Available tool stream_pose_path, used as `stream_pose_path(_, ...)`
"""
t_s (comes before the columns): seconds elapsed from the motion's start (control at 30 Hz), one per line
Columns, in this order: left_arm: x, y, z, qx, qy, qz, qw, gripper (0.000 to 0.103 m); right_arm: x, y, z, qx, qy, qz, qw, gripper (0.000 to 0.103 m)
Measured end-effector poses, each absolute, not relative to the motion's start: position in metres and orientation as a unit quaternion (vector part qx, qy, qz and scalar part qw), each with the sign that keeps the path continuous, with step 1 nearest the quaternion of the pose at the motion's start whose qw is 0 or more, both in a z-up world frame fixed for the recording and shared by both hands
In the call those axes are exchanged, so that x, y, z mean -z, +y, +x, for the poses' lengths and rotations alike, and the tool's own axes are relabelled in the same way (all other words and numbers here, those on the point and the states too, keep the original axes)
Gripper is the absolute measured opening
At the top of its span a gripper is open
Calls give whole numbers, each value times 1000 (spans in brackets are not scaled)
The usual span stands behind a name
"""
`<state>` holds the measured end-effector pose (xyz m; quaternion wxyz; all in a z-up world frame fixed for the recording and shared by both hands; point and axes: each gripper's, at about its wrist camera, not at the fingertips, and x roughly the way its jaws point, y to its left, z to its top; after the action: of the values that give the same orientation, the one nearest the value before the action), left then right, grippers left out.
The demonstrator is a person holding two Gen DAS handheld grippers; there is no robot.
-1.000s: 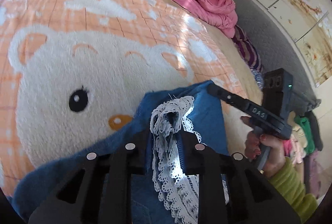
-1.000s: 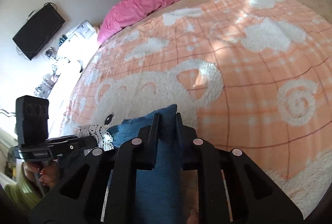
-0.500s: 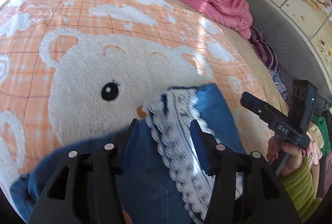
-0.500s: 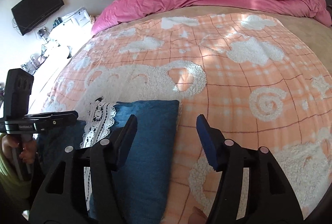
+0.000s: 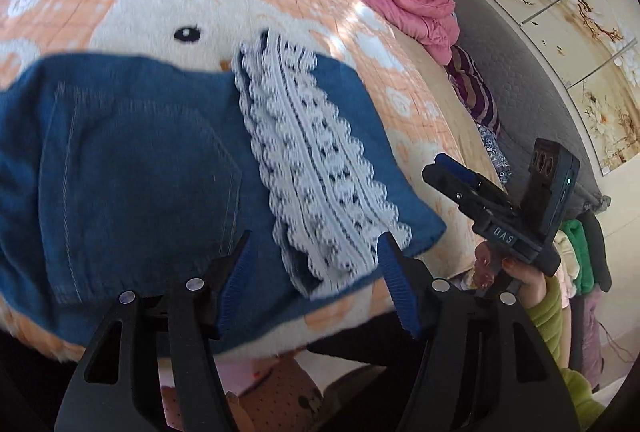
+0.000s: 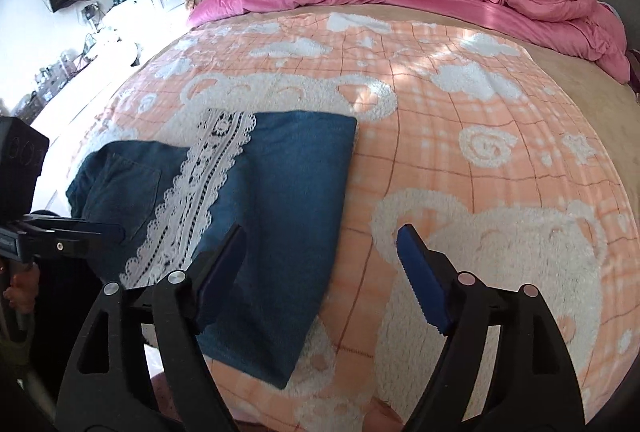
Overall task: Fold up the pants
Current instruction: 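Lay the folded lace edge flat and open both grippers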
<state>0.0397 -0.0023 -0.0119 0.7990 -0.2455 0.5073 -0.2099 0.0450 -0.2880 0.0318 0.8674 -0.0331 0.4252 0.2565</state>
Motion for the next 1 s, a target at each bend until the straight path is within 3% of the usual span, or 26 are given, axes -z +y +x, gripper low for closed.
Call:
stream_pose_path(0.27, 22, -22, 32, 207, 523, -246, 789, 61, -11, -263, 13, -263, 436, -130, 851, 73)
stream_pose_path(0.5, 10, -38, 23, 196, 507, -215, 811, 59, -27, -325, 39, -226, 437, 38, 870, 79)
stream_pose_path(0.57, 5, -46, 21, 208, 506, -204, 812, 53, -24, -340, 44, -220, 445, 81, 865, 79)
stream_pose_path(0.63, -3, -58, 20, 199, 498, -151, 831, 47, -22, -351, 48, -219, 452, 120, 856, 79)
stream_pose_path(0.9, 6, -110, 36, 206, 479, 28, 853, 42, -18, -360, 52, -219, 461, 157, 845, 79)
stream_pose_path(0.97, 13, -112, 39, 191, 475, 43, 858, 22, -16, -358, 53, -220, 466, 154, 843, 79)
stream_pose_path(1.0, 12, -109, 40, 188, 474, 38, 859, 18, -15, -357, 53, -221, 468, 152, 842, 79)
